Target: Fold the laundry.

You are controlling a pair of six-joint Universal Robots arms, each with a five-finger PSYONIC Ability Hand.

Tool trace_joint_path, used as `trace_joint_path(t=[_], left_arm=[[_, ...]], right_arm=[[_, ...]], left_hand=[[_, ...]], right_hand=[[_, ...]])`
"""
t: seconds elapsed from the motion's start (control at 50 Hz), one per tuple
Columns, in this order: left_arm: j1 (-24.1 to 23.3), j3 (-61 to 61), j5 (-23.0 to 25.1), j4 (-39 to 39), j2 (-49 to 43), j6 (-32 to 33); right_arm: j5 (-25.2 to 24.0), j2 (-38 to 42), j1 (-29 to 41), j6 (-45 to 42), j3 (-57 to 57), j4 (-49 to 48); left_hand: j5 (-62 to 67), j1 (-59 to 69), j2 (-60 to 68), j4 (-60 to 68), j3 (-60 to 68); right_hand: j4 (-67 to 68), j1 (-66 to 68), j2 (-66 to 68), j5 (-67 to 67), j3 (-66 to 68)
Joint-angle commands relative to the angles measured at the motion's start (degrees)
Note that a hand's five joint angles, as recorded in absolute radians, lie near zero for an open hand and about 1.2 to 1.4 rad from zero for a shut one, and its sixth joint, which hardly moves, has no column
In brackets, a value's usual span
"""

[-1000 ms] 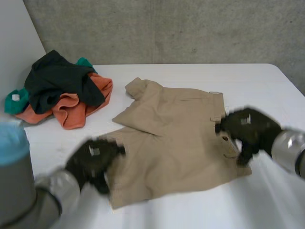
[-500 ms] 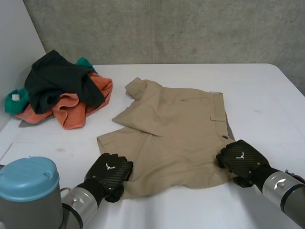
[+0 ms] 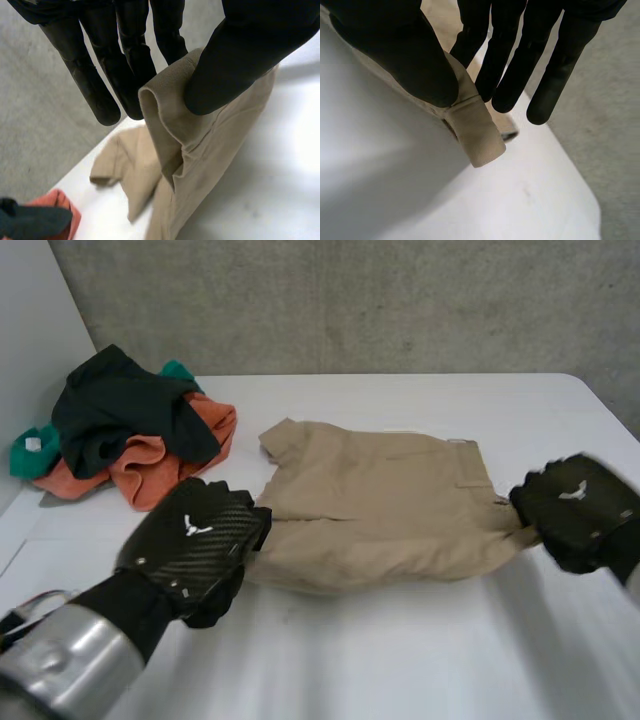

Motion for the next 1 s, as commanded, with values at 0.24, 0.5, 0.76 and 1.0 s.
trace_joint_path(t=[0.24, 0.5, 0.76, 1.0], left_arm=[[0.5, 6.7, 3.4, -2.3, -6.8, -1.2], [6.7, 43.8, 2.9, 13.8, -34.0, 4.8], [9.5, 65.4, 2.7, 36.2, -41.2, -4.8], [9.2, 50.6, 3.4, 31.7, -42.2, -4.4]], right_arm=[[-3.7, 6.8, -3.3, 2.7, -13.7, 14.0], [17.2, 29.0, 10.3, 13.2, -41.4, -8.6], [21.7, 32.1, 14.2, 23.2, -56.2, -32.2], [20.8, 43.0, 15.4, 21.2, -53.6, -22.3]], left_hand=[[12.3, 15.6, 11.8, 11.5, 11.9], [12.3, 15.6, 11.8, 11.5, 11.9], [12.3, 15.6, 11.8, 11.5, 11.9], [12.3, 15.6, 11.8, 11.5, 11.9]], right_hand=[[11.5, 18.4, 14.3, 13.7, 12.4], [11.5, 18.4, 14.3, 13.7, 12.4], [11.5, 18.4, 14.3, 13.7, 12.4], [11.5, 18.4, 14.3, 13.7, 12.4]])
